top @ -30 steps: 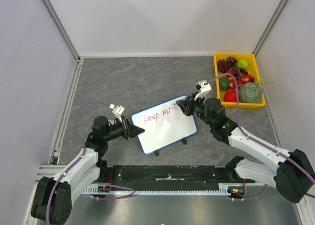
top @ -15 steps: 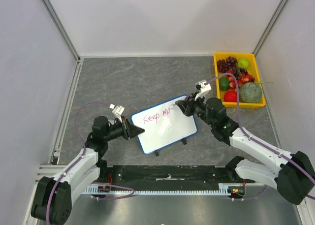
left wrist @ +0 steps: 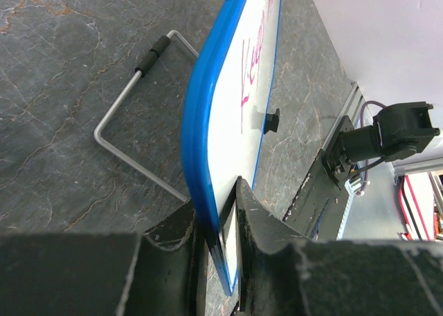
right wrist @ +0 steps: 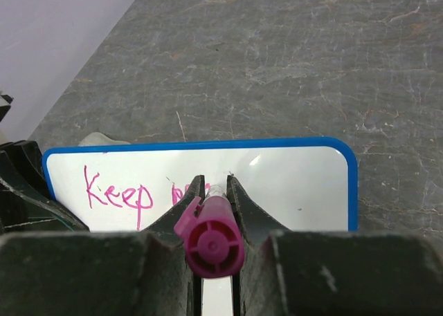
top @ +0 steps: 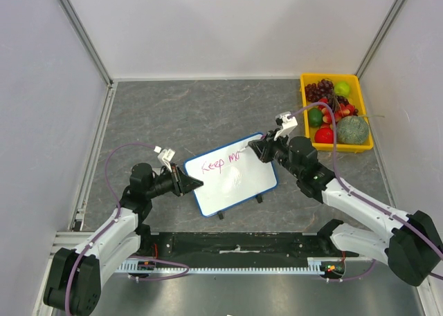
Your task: Write a sentence on the whiteboard
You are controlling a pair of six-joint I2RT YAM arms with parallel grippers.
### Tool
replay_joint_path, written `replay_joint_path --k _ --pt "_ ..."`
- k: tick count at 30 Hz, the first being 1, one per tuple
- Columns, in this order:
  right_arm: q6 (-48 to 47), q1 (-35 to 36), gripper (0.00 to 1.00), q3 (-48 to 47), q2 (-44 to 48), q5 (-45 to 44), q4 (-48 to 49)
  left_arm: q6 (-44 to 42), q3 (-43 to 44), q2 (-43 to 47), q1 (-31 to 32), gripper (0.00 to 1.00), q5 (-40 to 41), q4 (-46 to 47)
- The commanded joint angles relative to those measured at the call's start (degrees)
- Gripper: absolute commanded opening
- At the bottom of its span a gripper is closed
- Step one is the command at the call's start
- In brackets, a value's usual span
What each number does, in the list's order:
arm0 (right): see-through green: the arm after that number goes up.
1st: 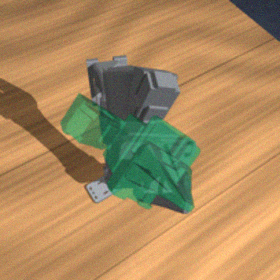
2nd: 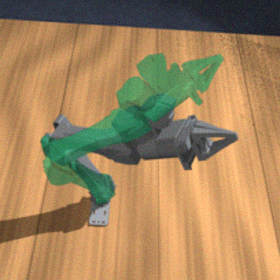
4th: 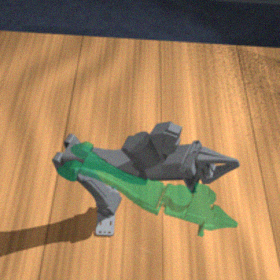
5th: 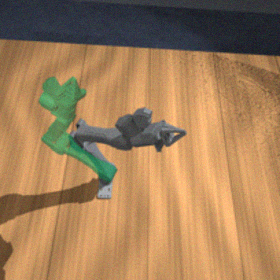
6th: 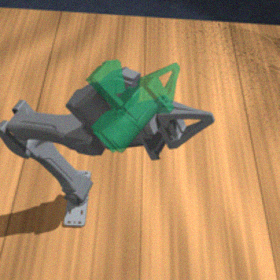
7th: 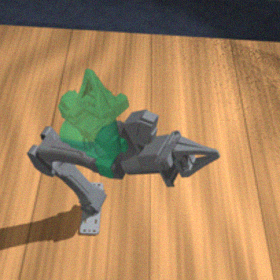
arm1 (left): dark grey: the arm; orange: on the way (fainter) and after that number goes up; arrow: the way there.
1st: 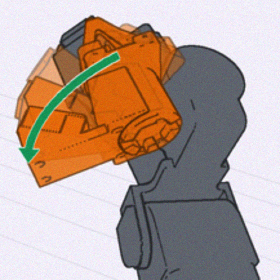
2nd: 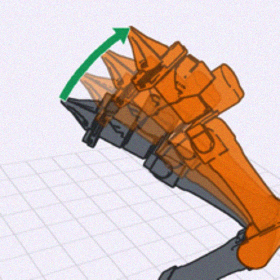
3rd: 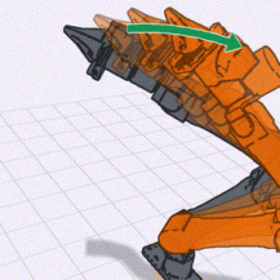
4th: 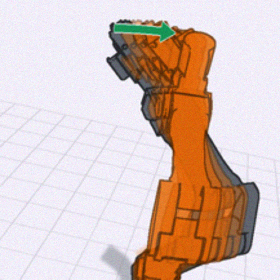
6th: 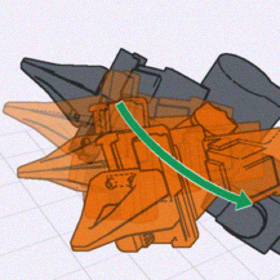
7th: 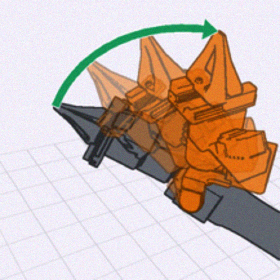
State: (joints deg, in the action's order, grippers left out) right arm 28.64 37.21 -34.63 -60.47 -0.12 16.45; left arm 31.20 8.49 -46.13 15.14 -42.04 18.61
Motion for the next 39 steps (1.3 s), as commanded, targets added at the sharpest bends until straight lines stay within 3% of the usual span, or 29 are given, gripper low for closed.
replay_joint_path --k 1,18,39 --pt "-0.78 -0.3 0.0 0.62 -0.97 -1.2 1.92 -4.4 -0.32 0.07 -0.19 0.02 3.02 1.34" --pt "-1.13 -0.56 0.0 4.57 2.55 -0.85 -0.54 -4.39 -0.41 0.16 -0.19 0.02 3.11 1.25" --pt "-1.49 -1.35 0.0 -1.31 -0.18 -3.4 0.08 -4.31 -0.49 0.43 -0.19 0.02 3.19 1.34"
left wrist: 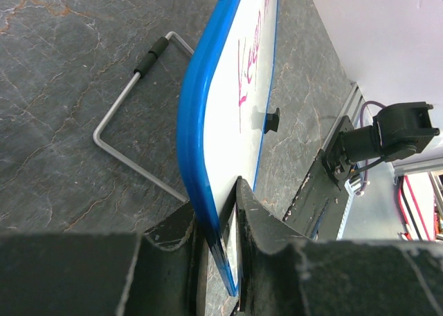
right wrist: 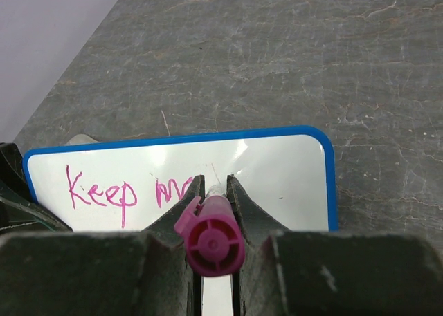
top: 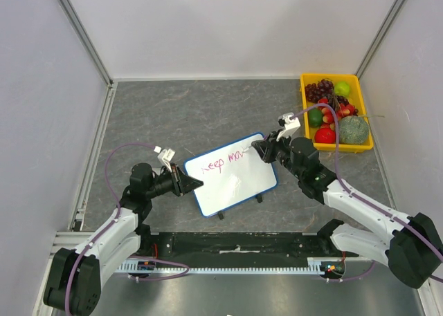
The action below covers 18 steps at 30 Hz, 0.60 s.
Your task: Write a sentence on the whiteboard
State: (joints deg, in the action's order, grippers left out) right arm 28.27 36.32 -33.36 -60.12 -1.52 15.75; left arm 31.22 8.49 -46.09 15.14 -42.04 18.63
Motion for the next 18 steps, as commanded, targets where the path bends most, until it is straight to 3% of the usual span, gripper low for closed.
replay_joint_path --k 1,18 --pt "-1.11 -0.63 0.0 -2.76 -0.53 -2.0 0.69 -4.33 -0.49 0.38 -0.11 0.02 3.19 1.32" --pt "-0.06 -1.16 0.0 -3.64 3.34 1.26 -0.89 -4.24 -0.49 0.38 -0.2 0.02 3.19 1.23"
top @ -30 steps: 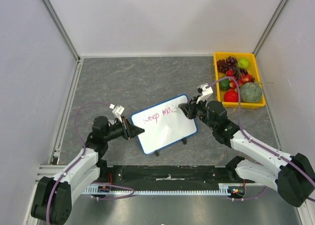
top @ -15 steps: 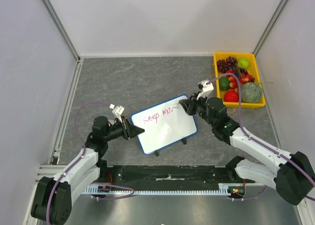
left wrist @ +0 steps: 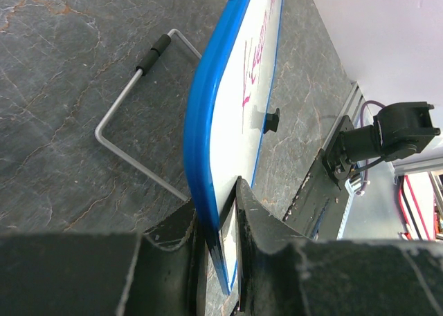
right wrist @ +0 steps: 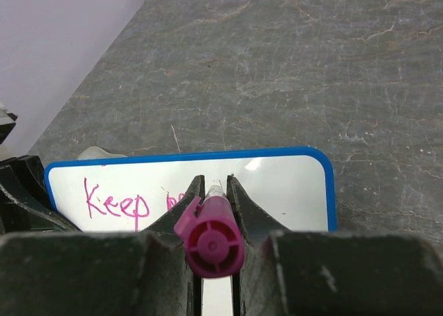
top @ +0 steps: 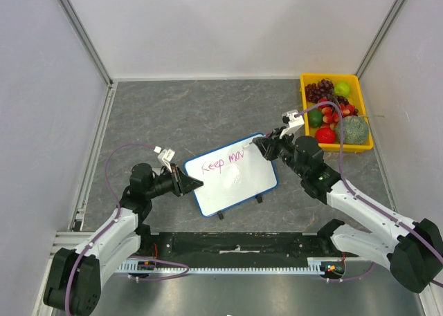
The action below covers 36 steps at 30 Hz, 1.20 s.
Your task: Write a sentence on the whiteboard
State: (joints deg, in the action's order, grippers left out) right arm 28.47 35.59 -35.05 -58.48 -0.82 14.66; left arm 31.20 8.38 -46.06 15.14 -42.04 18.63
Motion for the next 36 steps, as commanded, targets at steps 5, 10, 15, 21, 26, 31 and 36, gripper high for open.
replay_joint_path --k 5,10,15,21,26,31,36 --pt "-0.78 -0.88 0.0 -1.25 0.91 -0.06 0.02 -4.31 -0.47 0.36 -0.28 0.02 3.19 1.32" --pt "-0.52 -1.05 0.0 0.15 -0.41 -0.06 1.6 -4.22 -0.47 0.45 -0.19 0.02 3.19 1.32" --pt "-0.69 -1.31 0.0 0.59 -1.81 0.12 2.13 -4.39 -0.38 0.36 -0.19 0.02 3.19 1.32" --pt "-0.96 -1.4 0.0 1.56 -1.9 0.64 1.96 -4.39 -0.38 0.45 -0.2 0.02 3.11 1.32" --pt "-0.78 -1.4 0.0 2.96 -1.11 2.21 1.34 -4.31 -0.38 0.27 -0.19 0.02 3.11 1.23" --pt "-0.43 -1.41 0.0 4.37 0.38 2.58 0.99 -4.39 -0.38 0.27 -0.19 0.02 3.11 1.32" --pt "-0.34 -1.4 0.0 3.68 1.35 2.58 0.46 -4.31 -0.38 0.19 -0.2 0.02 3.11 1.32"
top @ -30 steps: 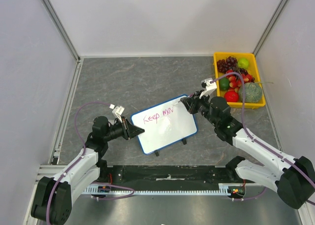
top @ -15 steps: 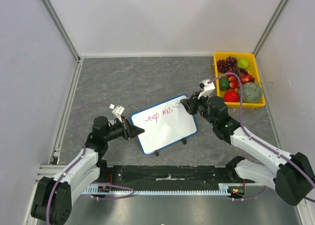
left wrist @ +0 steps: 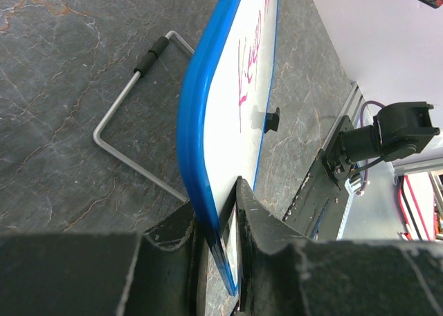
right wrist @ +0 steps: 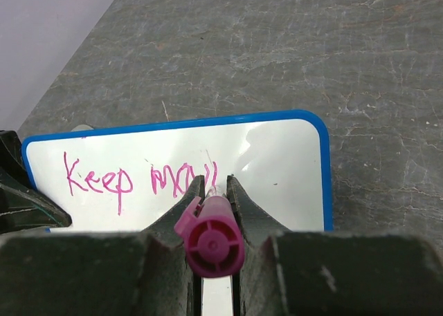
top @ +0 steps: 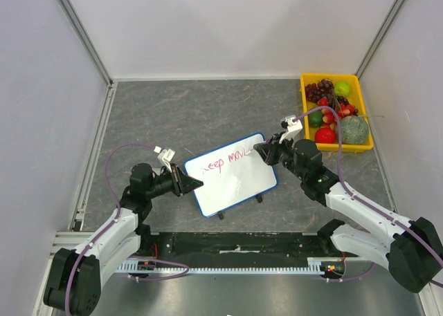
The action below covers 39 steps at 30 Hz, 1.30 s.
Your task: Write a sentence on the whiteboard
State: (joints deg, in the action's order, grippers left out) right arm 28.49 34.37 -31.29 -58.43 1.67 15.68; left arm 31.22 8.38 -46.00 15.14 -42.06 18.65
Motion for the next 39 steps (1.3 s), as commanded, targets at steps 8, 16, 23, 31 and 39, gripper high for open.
replay_joint_path --k 8,16,23,31,39 --pt "0.25 -0.18 0.0 -4.48 2.98 0.35 -1.09 -4.33 -0.38 0.21 -0.19 0.02 3.13 1.3" --pt "-0.63 -0.18 0.0 -6.94 1.05 -1.14 -1.18 -4.33 -0.38 0.21 -0.19 0.02 3.22 1.3" --pt "-1.07 -0.44 0.0 -6.77 -2.03 -1.32 -0.65 -4.42 -0.47 0.47 -0.19 0.02 3.13 1.3" --pt "-0.54 -0.88 0.0 -5.54 -2.21 -2.55 0.31 -4.33 -0.56 0.56 -0.28 0.02 3.22 1.3" --pt "-0.45 -1.15 0.0 -5.62 1.04 -3.08 -0.48 -4.24 -0.56 0.47 -0.19 0.02 3.22 1.21"
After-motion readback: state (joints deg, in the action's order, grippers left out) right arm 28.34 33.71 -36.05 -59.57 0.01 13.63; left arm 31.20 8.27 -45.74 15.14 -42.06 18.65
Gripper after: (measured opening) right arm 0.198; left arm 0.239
